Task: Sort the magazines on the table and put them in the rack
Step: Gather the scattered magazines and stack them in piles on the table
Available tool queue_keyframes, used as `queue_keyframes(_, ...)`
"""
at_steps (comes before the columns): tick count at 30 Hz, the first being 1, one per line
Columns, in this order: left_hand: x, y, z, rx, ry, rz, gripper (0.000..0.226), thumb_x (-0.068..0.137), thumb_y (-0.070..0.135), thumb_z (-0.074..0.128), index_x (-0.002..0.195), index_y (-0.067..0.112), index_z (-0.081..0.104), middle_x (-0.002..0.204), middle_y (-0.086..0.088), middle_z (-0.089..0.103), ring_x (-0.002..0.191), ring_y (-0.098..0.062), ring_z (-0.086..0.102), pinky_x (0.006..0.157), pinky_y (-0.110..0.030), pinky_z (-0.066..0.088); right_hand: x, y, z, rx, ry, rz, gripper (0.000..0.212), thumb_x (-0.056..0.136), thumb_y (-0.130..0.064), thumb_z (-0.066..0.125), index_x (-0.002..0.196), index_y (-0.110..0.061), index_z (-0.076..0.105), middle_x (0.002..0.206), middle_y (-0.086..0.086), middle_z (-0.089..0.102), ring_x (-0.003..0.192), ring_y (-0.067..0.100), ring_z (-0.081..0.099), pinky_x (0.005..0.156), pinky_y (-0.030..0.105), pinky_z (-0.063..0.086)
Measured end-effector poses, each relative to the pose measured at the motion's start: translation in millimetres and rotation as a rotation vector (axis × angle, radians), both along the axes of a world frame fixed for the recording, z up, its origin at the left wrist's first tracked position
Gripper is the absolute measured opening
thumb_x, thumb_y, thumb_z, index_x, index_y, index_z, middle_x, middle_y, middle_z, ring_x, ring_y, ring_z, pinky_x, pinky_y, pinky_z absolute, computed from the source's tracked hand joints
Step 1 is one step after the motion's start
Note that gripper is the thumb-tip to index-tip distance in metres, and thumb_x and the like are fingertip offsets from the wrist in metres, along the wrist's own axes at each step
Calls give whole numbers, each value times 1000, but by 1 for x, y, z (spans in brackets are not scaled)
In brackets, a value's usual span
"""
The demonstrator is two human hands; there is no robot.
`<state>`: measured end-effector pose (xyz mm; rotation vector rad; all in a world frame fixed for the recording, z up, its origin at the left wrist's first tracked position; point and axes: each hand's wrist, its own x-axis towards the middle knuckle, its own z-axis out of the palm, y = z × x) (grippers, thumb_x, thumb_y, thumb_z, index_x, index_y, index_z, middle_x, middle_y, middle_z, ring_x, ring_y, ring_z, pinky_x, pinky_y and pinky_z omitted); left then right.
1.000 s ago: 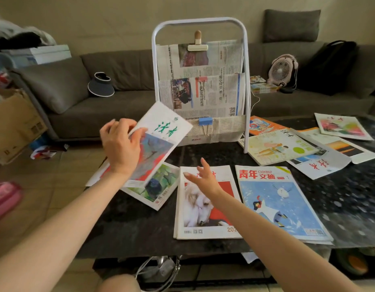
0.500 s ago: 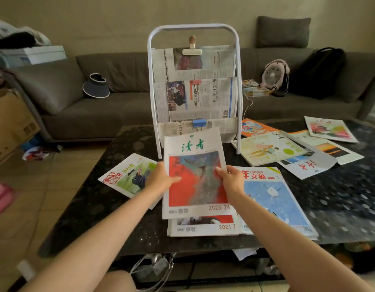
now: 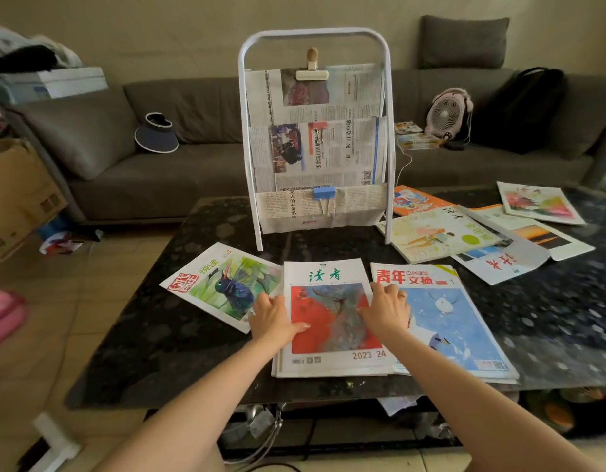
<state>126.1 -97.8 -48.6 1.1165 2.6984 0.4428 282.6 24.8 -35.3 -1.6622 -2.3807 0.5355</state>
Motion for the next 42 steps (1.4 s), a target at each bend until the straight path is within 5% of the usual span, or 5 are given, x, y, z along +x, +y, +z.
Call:
queue_keyframes(15, -66, -59, -15, -286, 282, 63, 67, 97, 52, 29, 149, 11, 19, 158, -16, 16, 146, -32, 15, 114, -46, 27, -4, -5, -7, 52, 83, 228, 50, 91, -36, 53, 138, -22, 44, 145, 4, 43, 134, 27, 36, 109, 42, 33)
queue_keyframes(24, -101, -92, -22, -355, 563, -64, 46, 36, -5, 90, 76, -4, 67, 69, -29, 69, 55, -38, 69, 32, -32, 48, -7, -9, -13, 20, 84, 276, 48, 92, -38, 52, 137, -23, 45, 143, 2, 46, 133, 25, 37, 109, 41, 34)
queue_keyframes(30, -105, -120, -20, -390, 646, -197, 46, 95, 7, 45, 140, 7, 34, 151, -20, 33, 140, -33, 35, 89, -38, 53, -10, -9, -17, 34, 84, 298, 48, 91, -38, 53, 136, -24, 47, 142, 1, 47, 131, 24, 40, 107, 38, 35)
queue_keyframes(35, -125, -165, -20, -304, 659, -372, 70, 38, 4, 94, 105, 6, 72, 111, -14, 72, 97, -26, 72, 43, -27, 58, -7, -8, -19, 64, 24, 360, 53, 92, -43, 51, 141, -27, 40, 149, -1, 39, 138, 23, 34, 114, 41, 28)
queue_keyframes(42, -119, -189, -16, -187, 601, -459, 40, 88, 38, 42, 109, 17, 70, 128, -3, 63, 118, -21, 61, 109, -45, 33, -7, -17, -17, 76, -114, 499, 58, 91, -57, 43, 145, -41, 29, 159, -3, 16, 148, 24, 8, 118, 54, 2)
